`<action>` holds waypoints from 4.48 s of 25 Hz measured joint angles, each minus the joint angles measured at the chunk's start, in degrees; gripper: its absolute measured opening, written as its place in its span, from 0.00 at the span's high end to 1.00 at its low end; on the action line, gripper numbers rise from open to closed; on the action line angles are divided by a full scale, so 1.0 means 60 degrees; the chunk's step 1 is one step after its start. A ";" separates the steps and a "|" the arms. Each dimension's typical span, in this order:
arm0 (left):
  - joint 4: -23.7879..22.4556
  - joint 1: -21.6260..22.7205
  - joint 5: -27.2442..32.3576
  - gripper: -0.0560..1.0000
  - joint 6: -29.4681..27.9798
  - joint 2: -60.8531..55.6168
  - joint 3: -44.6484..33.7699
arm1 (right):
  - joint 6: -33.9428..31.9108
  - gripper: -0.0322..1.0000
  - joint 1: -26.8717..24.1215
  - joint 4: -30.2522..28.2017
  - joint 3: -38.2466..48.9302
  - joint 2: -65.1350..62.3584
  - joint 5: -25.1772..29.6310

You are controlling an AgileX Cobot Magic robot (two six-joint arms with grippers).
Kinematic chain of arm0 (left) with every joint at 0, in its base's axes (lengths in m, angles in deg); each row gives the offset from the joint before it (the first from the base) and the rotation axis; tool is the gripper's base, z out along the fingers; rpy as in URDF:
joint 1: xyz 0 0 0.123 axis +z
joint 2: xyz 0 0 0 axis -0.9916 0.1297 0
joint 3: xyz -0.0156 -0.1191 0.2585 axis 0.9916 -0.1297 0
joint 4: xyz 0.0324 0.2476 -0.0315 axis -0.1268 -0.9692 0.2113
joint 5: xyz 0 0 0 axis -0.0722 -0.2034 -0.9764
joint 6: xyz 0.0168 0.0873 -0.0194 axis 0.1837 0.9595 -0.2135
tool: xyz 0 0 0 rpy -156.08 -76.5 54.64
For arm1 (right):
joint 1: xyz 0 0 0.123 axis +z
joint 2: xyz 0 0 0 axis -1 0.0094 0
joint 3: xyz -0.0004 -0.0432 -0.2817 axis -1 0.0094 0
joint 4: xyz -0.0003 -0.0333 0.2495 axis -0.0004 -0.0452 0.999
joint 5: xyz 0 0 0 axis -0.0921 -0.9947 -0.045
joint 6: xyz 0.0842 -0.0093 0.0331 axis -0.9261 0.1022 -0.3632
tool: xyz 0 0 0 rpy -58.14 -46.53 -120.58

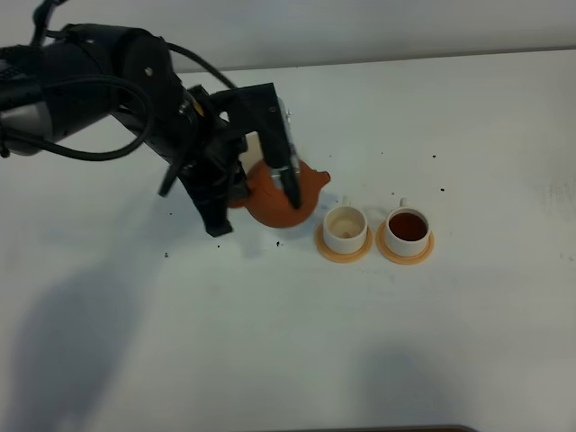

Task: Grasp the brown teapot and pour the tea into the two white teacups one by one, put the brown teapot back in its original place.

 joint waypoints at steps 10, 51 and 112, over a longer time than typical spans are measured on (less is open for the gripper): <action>-0.0348 0.0237 -0.1855 0.84 0.4684 0.0636 0.0000 | 0.0000 0.73 0.0000 0.0004 0.0000 0.0000 0.0000; -0.0234 -0.0339 -0.4254 0.84 0.9552 0.1518 -0.0007 | 0.0000 0.73 0.0000 0.0004 0.0000 0.0000 0.0000; -0.3820 -0.1199 -0.5504 0.84 0.9578 0.1502 -0.0007 | 0.0000 0.73 0.0000 0.0004 0.0000 0.0000 0.0000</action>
